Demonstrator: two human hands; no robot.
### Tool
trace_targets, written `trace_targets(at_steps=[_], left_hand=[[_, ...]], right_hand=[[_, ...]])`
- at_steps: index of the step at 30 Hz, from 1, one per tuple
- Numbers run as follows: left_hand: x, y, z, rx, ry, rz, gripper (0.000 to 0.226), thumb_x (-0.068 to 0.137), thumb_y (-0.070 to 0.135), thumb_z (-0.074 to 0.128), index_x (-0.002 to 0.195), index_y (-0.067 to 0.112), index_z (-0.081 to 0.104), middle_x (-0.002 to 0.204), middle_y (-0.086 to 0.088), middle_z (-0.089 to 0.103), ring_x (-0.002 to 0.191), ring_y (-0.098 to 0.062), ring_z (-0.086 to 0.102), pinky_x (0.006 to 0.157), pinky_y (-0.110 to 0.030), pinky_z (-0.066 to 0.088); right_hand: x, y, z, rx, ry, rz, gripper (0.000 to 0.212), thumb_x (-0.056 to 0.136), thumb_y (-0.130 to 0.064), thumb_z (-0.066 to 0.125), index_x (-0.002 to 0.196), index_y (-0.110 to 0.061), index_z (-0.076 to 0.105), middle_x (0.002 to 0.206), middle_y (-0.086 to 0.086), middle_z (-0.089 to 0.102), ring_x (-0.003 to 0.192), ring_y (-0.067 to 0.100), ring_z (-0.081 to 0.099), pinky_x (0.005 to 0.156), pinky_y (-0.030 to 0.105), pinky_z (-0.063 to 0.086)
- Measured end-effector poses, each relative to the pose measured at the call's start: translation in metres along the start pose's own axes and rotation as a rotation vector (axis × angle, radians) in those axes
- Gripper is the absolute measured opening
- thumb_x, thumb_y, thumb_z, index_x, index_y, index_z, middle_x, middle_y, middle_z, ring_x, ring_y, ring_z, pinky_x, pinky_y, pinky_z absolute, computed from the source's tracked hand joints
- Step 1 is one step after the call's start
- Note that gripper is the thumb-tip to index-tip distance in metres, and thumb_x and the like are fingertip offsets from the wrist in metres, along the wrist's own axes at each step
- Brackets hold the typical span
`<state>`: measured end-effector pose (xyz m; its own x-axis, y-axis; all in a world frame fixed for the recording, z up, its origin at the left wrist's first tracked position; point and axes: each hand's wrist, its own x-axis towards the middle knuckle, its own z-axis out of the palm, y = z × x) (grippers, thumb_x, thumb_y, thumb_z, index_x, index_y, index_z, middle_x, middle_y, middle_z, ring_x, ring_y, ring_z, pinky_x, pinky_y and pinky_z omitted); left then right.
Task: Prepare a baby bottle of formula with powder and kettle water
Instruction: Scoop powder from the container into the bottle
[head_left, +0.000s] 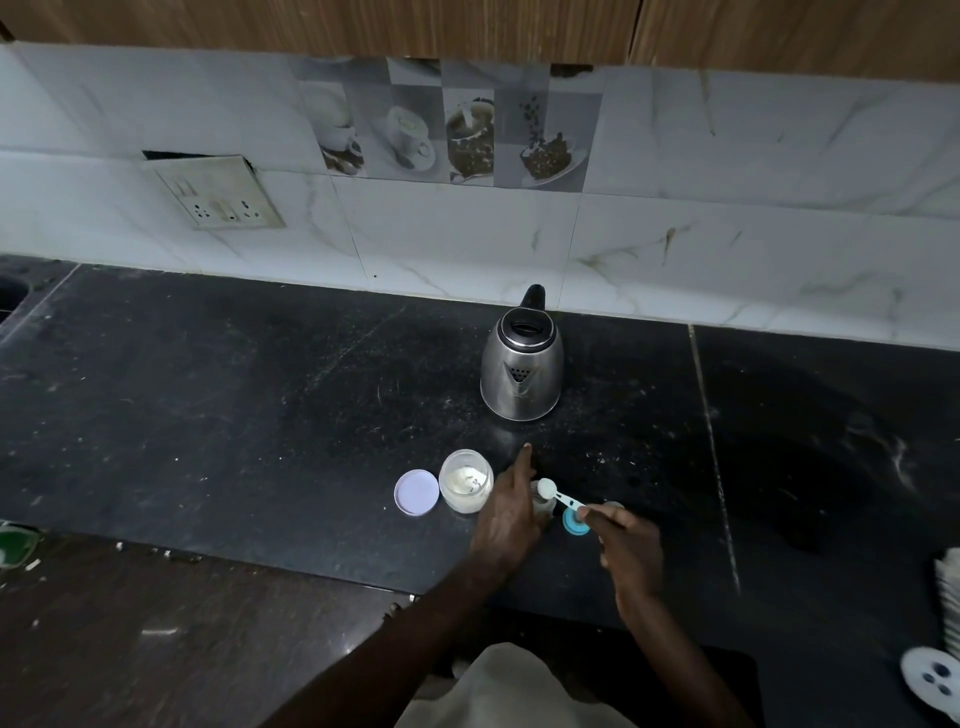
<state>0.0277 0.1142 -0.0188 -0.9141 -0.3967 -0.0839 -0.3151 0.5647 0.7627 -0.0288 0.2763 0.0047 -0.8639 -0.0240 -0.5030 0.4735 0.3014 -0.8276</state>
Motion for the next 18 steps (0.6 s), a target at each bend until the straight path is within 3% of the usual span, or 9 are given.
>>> trace_targets(at_steps=[4, 10, 13, 18], left_hand=[[0.002, 0.001, 0.000, -0.004, -0.015, -0.037, 0.092, 0.089, 0.028, 0.074, 0.164, 0.016, 0.021, 0.133, -0.008, 0.062, 0.118, -0.024, 0.062, 0.097, -0.031, 0.047], [0.004, 0.001, 0.002, 0.003, -0.005, -0.047, 0.089, 0.087, 0.027, 0.075, 0.161, 0.013, 0.028, 0.129, -0.005, 0.064, 0.113, -0.024, 0.064, 0.095, -0.033, 0.050], [0.006, 0.001, 0.002, 0.006, 0.000, -0.050, 0.086, 0.087, 0.030, 0.076, 0.159, 0.013, 0.031, 0.130, -0.005, 0.064, 0.113, -0.025, 0.064, 0.094, -0.034, 0.050], [0.008, 0.000, 0.002, 0.019, -0.009, -0.047, 0.088, 0.085, 0.029, 0.078, 0.159, 0.012, 0.032, 0.132, -0.007, 0.064, 0.117, -0.024, 0.063, 0.097, -0.032, 0.049]], right_hand=[[0.000, 0.001, -0.001, -0.106, -0.018, -0.163, 0.006, 0.088, -0.021, 0.082, 0.086, -0.026, 0.084, 0.072, -0.009, 0.076, 0.050, -0.001, 0.056, 0.058, 0.029, 0.045], [-0.001, 0.004, -0.002, -0.282, 0.019, -0.350, 0.014, 0.087, -0.021, 0.084, 0.081, -0.034, 0.081, 0.081, -0.012, 0.077, 0.074, -0.001, 0.071, 0.075, 0.027, 0.056], [0.001, 0.012, 0.000, -0.460, 0.065, -0.495, 0.007, 0.088, -0.027, 0.081, 0.090, -0.033, 0.080, 0.082, -0.010, 0.073, 0.070, 0.006, 0.070, 0.069, 0.037, 0.058], [-0.008, 0.012, 0.005, -0.722, 0.188, -0.757, 0.013, 0.085, -0.021, 0.086, 0.090, -0.028, 0.077, 0.083, -0.007, 0.070, 0.069, 0.017, 0.070, 0.052, 0.032, 0.054]])
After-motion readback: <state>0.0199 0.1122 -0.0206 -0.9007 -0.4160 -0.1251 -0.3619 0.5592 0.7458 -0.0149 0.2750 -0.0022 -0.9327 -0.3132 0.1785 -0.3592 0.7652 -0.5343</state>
